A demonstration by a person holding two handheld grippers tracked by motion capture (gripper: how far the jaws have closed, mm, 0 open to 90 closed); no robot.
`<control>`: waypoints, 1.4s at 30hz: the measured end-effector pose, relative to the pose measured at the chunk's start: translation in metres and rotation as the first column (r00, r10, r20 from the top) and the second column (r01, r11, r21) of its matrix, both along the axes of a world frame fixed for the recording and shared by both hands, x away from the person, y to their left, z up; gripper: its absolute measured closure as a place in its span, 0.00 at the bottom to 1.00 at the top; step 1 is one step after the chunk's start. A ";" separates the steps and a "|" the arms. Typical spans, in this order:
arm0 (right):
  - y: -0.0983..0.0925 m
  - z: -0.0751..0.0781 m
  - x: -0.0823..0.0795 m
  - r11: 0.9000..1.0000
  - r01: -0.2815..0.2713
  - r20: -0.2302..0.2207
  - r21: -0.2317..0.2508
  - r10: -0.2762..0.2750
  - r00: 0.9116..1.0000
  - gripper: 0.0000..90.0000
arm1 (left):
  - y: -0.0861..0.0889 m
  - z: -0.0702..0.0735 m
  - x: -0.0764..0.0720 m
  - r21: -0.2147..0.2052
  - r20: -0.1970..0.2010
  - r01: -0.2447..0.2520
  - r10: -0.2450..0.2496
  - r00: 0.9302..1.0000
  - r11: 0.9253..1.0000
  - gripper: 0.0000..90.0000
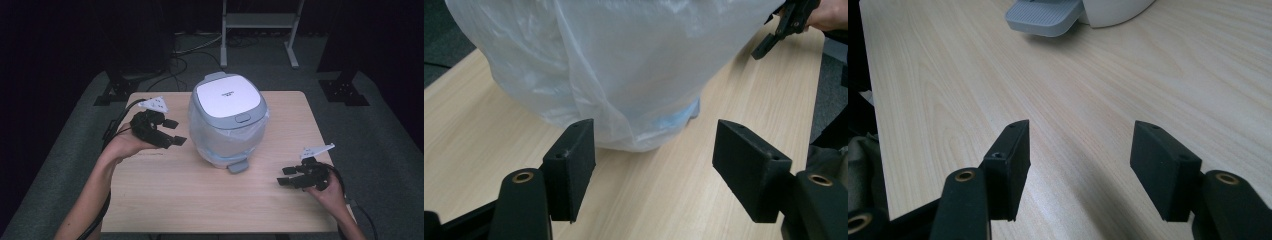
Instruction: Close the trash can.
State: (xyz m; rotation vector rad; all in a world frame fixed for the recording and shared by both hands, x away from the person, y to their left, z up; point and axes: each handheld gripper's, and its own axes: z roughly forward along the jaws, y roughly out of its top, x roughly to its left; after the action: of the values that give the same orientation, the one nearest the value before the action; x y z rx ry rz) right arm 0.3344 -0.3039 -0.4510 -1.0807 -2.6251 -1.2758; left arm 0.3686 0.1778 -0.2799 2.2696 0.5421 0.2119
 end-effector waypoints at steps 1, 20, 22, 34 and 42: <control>0.000 0.000 0.000 1.000 0.000 0.000 0.000 0.000 1.000 0.44 | 0.000 -0.002 0.000 0.002 -0.001 0.002 -0.002 1.000 1.000 0.35; 0.002 0.000 0.001 1.000 0.001 0.003 -0.003 -0.001 1.000 0.44 | 0.007 -0.042 -0.006 0.001 -0.022 -0.016 0.016 1.000 1.000 0.24; 0.002 0.000 0.002 1.000 0.002 0.003 -0.002 -0.002 1.000 0.44 | 0.008 -0.046 -0.006 0.001 -0.020 -0.018 0.018 1.000 1.000 0.22; 0.001 0.000 0.002 1.000 0.004 0.002 -0.002 -0.004 1.000 0.44 | 0.009 -0.063 -0.010 -0.002 -0.008 -0.022 0.022 1.000 1.000 0.21; -0.001 0.000 0.000 1.000 0.009 0.004 0.000 -0.009 1.000 0.44 | 0.008 -0.072 -0.016 0.002 0.011 -0.016 0.015 1.000 1.000 0.21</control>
State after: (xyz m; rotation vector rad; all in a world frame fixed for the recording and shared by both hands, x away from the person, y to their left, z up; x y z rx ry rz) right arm 0.3342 -0.3044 -0.4512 -1.0924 -2.6260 -1.2810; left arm 0.3530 0.1858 -0.3519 2.2659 0.5543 0.2322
